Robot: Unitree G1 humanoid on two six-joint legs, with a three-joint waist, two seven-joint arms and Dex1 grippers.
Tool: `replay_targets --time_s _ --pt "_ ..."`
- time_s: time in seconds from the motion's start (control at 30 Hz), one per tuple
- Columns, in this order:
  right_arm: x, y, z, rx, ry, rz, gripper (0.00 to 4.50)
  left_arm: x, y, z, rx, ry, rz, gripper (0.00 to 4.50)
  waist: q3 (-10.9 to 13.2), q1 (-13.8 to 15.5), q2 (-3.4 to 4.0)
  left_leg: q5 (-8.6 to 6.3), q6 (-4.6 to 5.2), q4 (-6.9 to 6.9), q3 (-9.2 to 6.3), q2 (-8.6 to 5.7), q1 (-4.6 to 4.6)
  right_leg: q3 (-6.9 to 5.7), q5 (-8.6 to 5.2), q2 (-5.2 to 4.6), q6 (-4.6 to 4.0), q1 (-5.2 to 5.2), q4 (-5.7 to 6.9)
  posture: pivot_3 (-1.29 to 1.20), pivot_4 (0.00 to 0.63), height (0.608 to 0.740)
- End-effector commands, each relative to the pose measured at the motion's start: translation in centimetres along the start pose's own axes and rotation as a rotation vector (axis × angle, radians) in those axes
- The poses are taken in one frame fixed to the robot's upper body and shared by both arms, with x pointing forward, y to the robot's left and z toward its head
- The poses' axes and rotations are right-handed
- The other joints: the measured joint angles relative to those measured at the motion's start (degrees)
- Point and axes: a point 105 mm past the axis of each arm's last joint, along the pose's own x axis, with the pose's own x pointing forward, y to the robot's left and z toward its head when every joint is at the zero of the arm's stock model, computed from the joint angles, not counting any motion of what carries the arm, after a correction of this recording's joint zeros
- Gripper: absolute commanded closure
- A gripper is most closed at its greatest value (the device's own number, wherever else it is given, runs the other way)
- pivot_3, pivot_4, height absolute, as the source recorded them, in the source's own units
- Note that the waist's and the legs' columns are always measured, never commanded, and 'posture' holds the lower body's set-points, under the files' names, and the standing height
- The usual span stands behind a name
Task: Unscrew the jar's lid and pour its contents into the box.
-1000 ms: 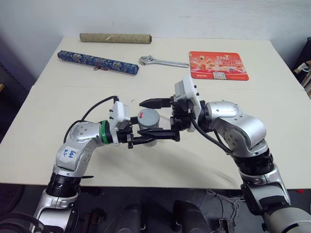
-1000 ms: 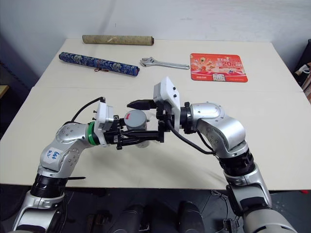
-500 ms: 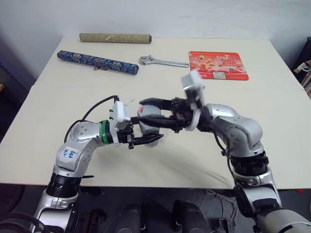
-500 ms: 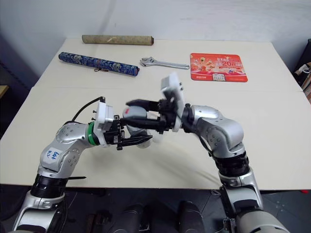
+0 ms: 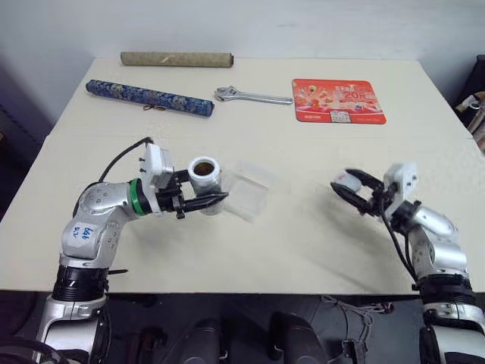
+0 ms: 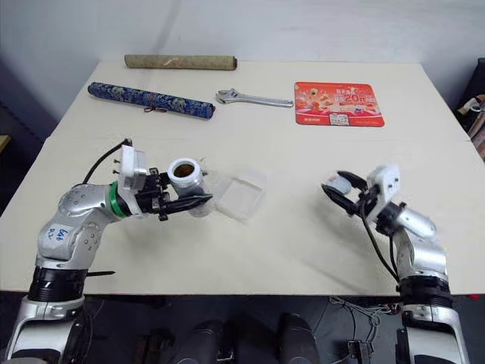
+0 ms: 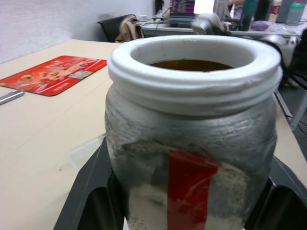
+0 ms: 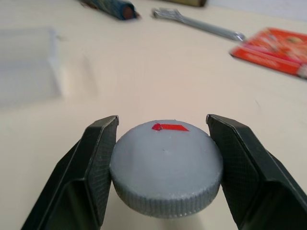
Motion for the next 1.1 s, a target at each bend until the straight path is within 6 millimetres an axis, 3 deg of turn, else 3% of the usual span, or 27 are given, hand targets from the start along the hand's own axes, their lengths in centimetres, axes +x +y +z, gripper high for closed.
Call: replay_targets --time_s 0.03,0.07,0.2,0.27,0.47,0.57,0.67,0.73,0.87,1.1 --pt "-1.7 -2.3 -0.8 -0.031 0.018 -0.108 1.97 -0.7 1.4 1.9 0.039 -0.04 0.032 2.16 0.0 -0.1 0.0 0.02 -0.03 0.0 0.02 0.03 0.03 0.01 0.0 0.01 0.0 0.01 0.01 0.0 0.15 0.74" --pt "-1.9 -2.5 -0.9 -0.009 0.003 -0.117 1.97 -0.7 1.6 2.0 0.044 -0.035 0.035 2.16 0.0 -0.2 0.0 0.05 -0.08 -0.01 0.02 0.05 0.06 0.02 0.0 0.02 0.0 0.02 0.02 0.0 0.15 0.74" --pt "-2.9 -2.8 -0.5 0.05 -0.025 -0.111 0.68 -0.5 2.6 2.0 0.049 0.019 0.059 2.16 0.0 -0.2 0.0 0.18 -0.14 -0.12 0.0 0.07 0.1 0.04 0.0 0.03 0.0 0.03 0.02 0.0 0.15 0.74" --pt "-3.2 -2.5 0.9 0.027 -0.064 -0.082 0.02 -0.3 3.5 2.1 0.074 0.055 0.085 2.16 0.0 0.0 0.01 0.19 -0.14 -0.12 -0.01 0.07 0.1 0.04 0.0 0.03 0.0 0.03 0.03 0.0 0.15 0.74" --pt "-3.6 2.0 5.9 -0.035 -0.123 0.125 0.02 0.8 6.2 3.6 0.294 0.155 0.157 2.16 0.0 0.6 0.04 0.2 -0.15 -0.12 -0.11 0.04 0.07 0.02 0.01 0.02 0.0 0.03 0.02 0.0 0.15 0.74" --pt "-4.1 5.8 6.8 -0.076 -0.082 0.274 0.02 2.2 7.2 4.3 0.518 0.215 0.173 2.16 0.0 1.3 0.04 0.2 -0.16 -0.17 -0.15 0.02 0.06 -0.01 0.01 0.03 0.01 0.03 -0.02 0.0 0.15 0.74" --pt "-4.4 7.8 7.0 -0.069 -0.07 0.312 0.02 3.3 8.1 4.2 0.714 0.303 0.192 2.16 0.0 1.8 0.03 0.19 -0.16 -0.19 -0.08 -0.01 0.07 0.01 0.01 0.02 0.01 0.02 -0.06 0.0 0.15 0.74" --pt "-4.6 8.3 6.8 -0.04 -0.067 0.298 0.02 4.3 8.7 4.1 0.843 0.349 0.212 2.16 0.0 1.9 0.02 0.2 -0.14 -0.2 -0.07 -0.04 0.07 0.01 0.03 0.01 0.04 0.03 -0.07 0.0 0.15 0.74" --pt "-5.5 8.6 5.3 -0.043 -0.021 0.259 0.02 6.5 7.5 3.3 1.149 0.339 0.137 2.16 0.1 2.0 -0.02 0.2 -0.09 -0.23 -0.07 -0.07 0.04 0.02 0.06 -0.02 0.1 0.02 -0.12 0.0 0.15 0.74" --pt "-5.8 8.7 5.2 -0.035 -0.027 0.209 0.02 9.0 7.8 4.4 1.532 0.264 0.229 2.16 0.2 2.0 -0.21 0.23 0.0 -0.24 -0.06 -0.09 -0.02 0.01 0.11 -0.04 0.18 0.0 -0.21 0.0 0.15 0.74"
